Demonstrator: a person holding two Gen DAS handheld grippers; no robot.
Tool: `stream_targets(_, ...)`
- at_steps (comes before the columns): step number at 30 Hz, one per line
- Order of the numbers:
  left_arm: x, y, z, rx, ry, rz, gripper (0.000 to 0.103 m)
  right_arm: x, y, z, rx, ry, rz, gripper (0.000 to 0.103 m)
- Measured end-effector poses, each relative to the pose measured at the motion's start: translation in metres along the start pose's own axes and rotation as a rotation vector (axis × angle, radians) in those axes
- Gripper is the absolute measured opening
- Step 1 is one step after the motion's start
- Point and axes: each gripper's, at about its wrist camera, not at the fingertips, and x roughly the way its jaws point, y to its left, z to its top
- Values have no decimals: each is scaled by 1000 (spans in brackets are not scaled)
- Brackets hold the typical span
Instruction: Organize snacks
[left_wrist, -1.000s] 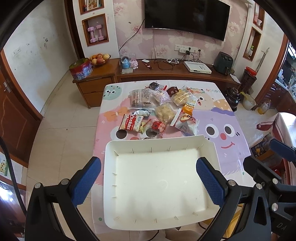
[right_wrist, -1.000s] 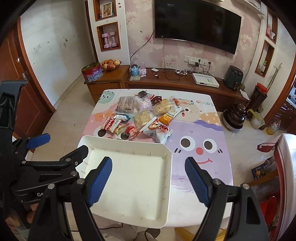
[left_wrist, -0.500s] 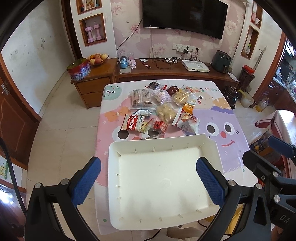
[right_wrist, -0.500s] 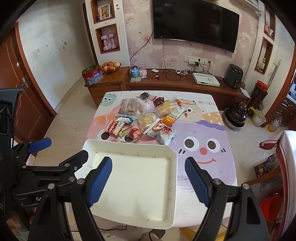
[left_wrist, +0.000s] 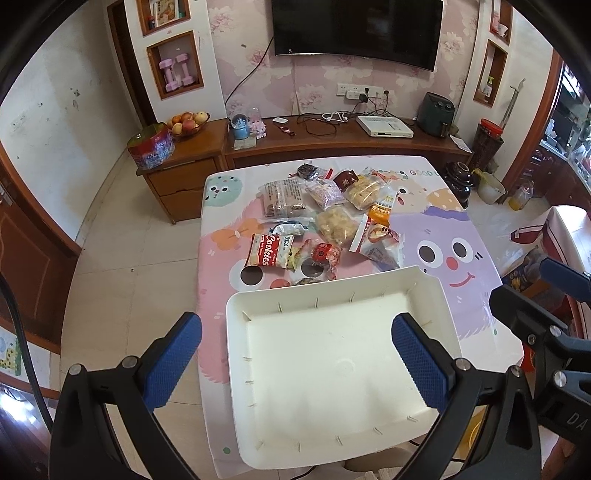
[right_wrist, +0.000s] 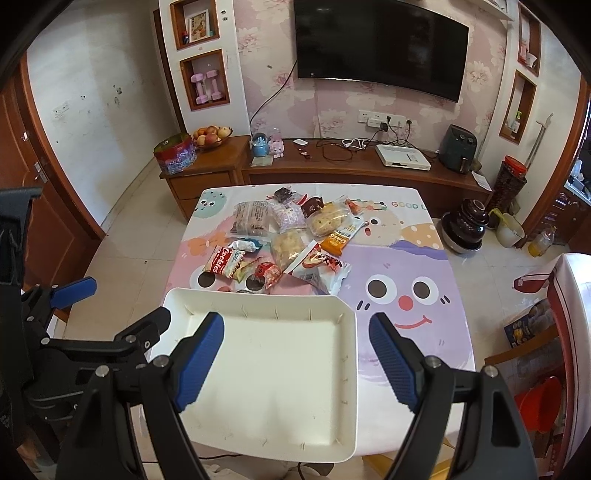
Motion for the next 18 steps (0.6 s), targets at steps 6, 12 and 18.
stream_targets(6, 11, 7, 6, 4, 18, -46, 102, 5, 6, 5, 3, 0, -25, 81)
stream_targets(12, 20, 12, 11, 11, 18, -81, 102, 10, 8, 9, 14, 2, -44, 81)
stream_targets(18, 23, 17, 16, 29, -7, -90, 102, 15, 11, 12, 25, 15, -55, 81)
